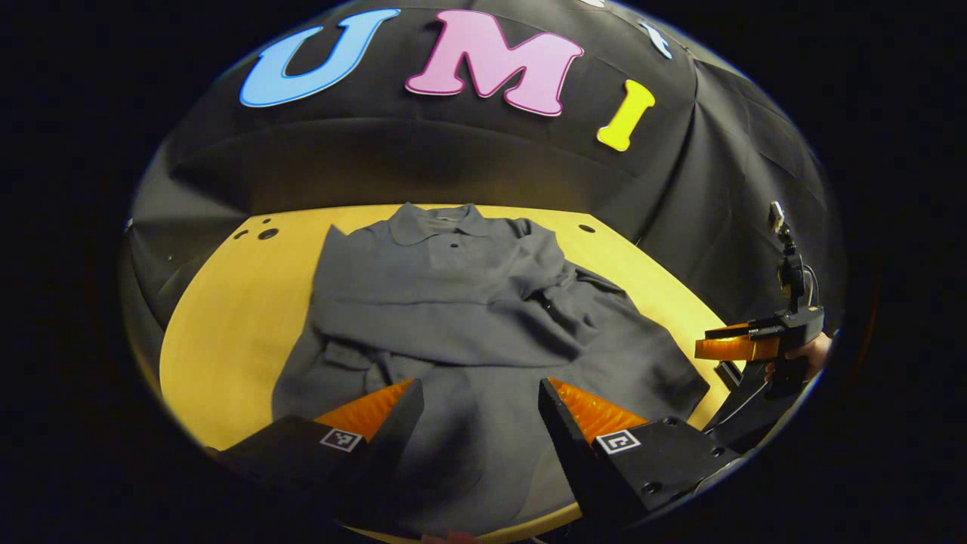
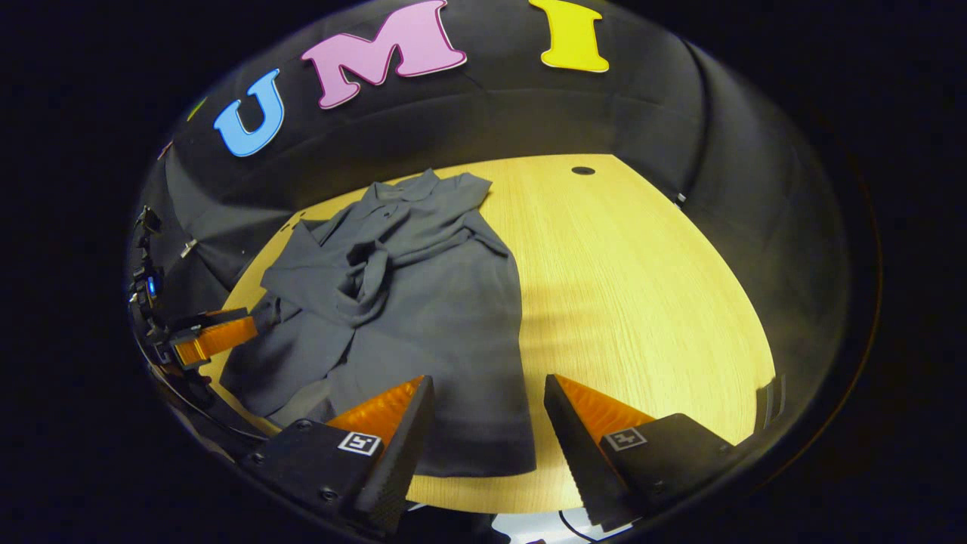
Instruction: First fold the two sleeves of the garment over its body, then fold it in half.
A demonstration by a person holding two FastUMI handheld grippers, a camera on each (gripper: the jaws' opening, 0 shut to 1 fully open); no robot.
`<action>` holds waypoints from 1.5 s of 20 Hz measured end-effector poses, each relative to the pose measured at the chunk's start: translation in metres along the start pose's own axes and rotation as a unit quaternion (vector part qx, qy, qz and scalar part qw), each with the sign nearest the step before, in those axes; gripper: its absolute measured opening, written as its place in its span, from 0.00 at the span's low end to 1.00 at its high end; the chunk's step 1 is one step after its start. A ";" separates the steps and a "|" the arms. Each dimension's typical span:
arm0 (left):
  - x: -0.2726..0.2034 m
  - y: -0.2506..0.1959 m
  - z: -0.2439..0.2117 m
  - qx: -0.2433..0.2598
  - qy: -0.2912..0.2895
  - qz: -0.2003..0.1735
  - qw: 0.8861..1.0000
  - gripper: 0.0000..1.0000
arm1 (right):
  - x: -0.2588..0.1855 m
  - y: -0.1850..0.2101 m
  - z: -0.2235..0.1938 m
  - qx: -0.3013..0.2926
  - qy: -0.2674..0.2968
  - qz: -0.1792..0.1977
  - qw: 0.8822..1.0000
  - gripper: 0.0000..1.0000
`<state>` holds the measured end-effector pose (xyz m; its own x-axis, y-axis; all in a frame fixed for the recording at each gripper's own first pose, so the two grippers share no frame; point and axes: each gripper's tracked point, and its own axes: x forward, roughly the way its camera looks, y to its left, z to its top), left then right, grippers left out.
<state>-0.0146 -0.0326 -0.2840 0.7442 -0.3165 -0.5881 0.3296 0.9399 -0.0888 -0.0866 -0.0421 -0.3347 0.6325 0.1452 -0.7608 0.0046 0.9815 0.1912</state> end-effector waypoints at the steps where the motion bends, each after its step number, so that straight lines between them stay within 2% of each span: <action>1: -0.008 0.010 -0.008 0.002 0.005 0.009 1.000 0.96 | -0.001 0.000 -0.006 -0.002 0.007 -0.003 1.000 0.92; 5: -0.037 0.049 -0.042 -0.004 0.033 0.049 0.998 0.97 | -0.002 -0.004 -0.026 -0.005 0.024 -0.021 0.999 0.92; 11: -0.057 0.104 -0.087 -0.005 0.076 0.114 0.991 0.96 | 0.006 0.007 -0.038 -0.018 0.038 -0.025 0.999 0.92; 17: -0.044 0.121 -0.115 -0.004 0.127 0.130 0.983 0.95 | 0.022 0.014 -0.055 -0.042 0.063 -0.032 0.997 0.92; 19: -0.040 0.121 -0.114 -0.003 0.132 0.131 0.983 0.98 | 0.026 0.013 -0.057 -0.072 0.065 -0.044 0.994 0.92; 21: -0.043 0.121 -0.116 -0.002 0.131 0.131 0.983 0.98 | 0.025 0.016 -0.057 -0.076 0.062 -0.047 0.994 0.92; 23: -0.037 0.111 -0.113 0.015 0.127 0.106 0.986 0.96 | 0.030 0.018 -0.059 -0.065 0.061 -0.051 0.995 0.92; 24: -0.034 0.104 -0.112 0.035 0.127 0.087 0.988 0.75 | 0.032 0.024 -0.057 -0.075 0.065 -0.040 0.994 0.84; 25: -0.030 0.096 -0.109 0.050 0.120 0.079 0.988 0.53 | 0.035 0.030 -0.053 -0.091 0.064 -0.030 0.993 0.59; 27: -0.027 0.102 -0.107 0.054 0.132 0.091 0.986 0.09 | 0.037 0.039 -0.052 -0.129 0.067 -0.027 0.989 0.10; 28: -0.028 0.103 -0.108 0.047 0.144 0.095 0.984 0.06 | 0.033 0.040 -0.053 -0.150 0.069 -0.018 0.986 0.06; 30: -0.031 0.097 -0.109 0.036 0.160 0.089 0.983 0.06 | 0.028 0.049 -0.061 -0.147 0.074 0.005 0.986 0.06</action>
<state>-0.0693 0.0822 -0.3619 0.5776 -0.0815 -0.8122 0.2603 0.9614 0.0887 -0.1161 0.0176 -0.3845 0.5114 0.1512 -0.8459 -0.2400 0.9704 0.0284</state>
